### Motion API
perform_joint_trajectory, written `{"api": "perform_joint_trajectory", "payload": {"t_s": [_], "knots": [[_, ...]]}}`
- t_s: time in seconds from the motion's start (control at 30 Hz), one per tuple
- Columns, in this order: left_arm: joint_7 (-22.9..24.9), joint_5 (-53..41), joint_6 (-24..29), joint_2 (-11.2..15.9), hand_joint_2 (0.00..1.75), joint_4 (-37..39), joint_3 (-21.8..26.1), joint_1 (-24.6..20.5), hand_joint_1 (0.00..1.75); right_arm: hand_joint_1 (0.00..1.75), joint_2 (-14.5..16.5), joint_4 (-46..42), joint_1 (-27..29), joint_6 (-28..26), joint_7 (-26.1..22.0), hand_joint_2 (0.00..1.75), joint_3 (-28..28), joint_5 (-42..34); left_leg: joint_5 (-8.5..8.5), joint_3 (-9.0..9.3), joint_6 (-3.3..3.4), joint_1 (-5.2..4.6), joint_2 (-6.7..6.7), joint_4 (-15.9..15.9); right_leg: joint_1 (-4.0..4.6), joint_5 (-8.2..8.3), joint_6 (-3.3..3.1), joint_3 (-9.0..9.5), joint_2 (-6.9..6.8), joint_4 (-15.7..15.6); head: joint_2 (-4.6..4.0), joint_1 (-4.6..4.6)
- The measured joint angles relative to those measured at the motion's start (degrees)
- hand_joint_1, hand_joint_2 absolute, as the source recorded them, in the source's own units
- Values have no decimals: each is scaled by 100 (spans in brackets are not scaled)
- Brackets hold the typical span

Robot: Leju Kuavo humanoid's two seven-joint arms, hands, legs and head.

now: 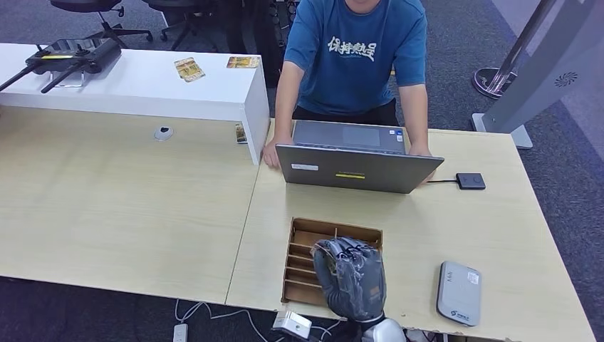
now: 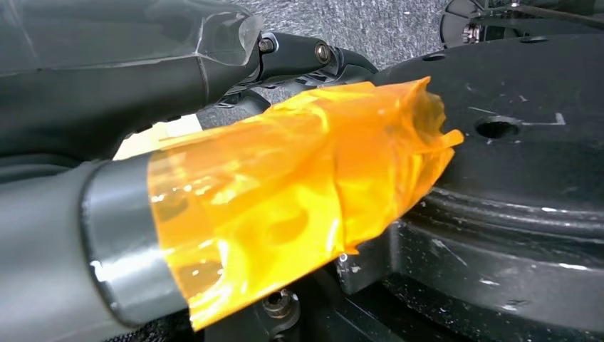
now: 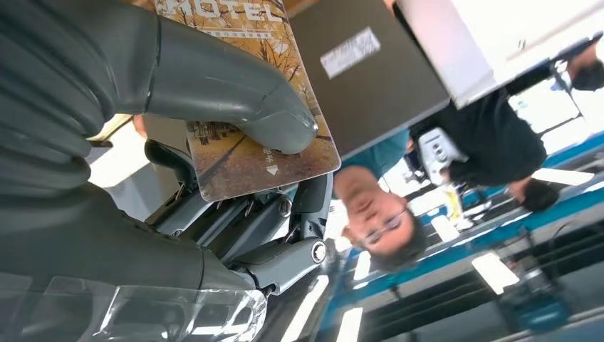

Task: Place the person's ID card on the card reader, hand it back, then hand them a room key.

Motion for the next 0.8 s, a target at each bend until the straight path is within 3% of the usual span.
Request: {"api": "perform_joint_trajectory", "payload": {"t_s": [0.23,0.37,0.57,0.8], "knots": [[-2,-31,5,2,0,0,-2,6,0,174,32,-202,87,-2,-119,175,-162,-91,0,0,0,0,0,0,0,0,0,1,-1,0,0,1],[-27,-317,-85,112,0,0,-39,25,0,175,359,-334,-93,-2,-605,175,-829,-265,2,-1,-3,3,1,0,2,1,-1,1,1,3,0,0],[-27,-525,-210,241,0,0,-159,21,0,175,383,-99,-994,-2,-74,175,-900,-451,14,1,-7,3,2,0,2,9,-4,1,0,3,0,2],[-25,-547,-221,274,0,0,-240,23,0,175,383,26,-1204,-2,-25,175,-901,-451,13,-3,-7,3,1,0,2,7,-3,-2,0,3,0,1]]}}
